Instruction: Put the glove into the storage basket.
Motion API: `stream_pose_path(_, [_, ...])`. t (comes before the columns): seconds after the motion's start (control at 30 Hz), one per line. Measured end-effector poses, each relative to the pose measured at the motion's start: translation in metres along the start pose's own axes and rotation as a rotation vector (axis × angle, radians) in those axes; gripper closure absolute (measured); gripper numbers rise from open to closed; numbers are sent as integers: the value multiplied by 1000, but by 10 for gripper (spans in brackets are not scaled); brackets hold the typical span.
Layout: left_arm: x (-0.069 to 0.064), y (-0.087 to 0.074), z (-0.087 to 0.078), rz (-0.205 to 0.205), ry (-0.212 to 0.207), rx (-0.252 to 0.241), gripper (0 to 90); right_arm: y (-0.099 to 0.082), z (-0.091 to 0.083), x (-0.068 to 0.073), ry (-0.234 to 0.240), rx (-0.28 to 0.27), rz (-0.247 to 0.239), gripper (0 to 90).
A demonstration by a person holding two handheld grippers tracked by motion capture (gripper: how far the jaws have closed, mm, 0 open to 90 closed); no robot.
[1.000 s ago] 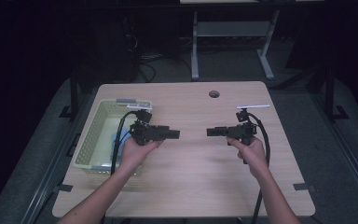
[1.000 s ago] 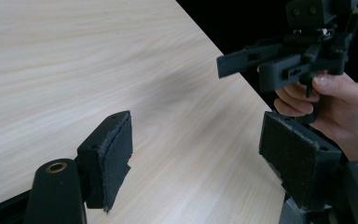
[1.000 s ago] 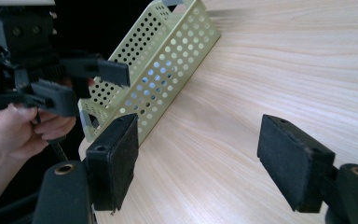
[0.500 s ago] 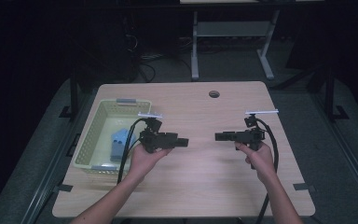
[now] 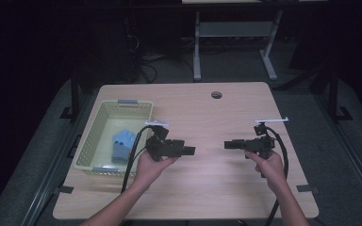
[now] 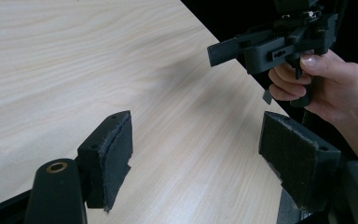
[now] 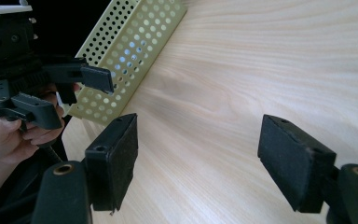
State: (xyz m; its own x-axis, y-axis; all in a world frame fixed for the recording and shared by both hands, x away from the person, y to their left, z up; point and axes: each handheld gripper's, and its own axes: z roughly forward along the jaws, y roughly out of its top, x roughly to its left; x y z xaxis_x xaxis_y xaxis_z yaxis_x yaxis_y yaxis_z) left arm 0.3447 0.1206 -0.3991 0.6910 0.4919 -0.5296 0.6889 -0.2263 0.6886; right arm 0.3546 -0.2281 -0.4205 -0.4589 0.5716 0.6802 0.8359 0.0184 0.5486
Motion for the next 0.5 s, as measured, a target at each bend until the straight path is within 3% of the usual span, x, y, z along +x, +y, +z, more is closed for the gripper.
stream_pose_path(0.27, [-5, -5, 6, 12, -11, 10, 259, -13, -9, -6, 4, -5, 9, 284])
stream_pose_path(0.5, [-7, -19, 8, 11, -24, 4, 257, -25, -12, -13, -3, 2, 18, 282])
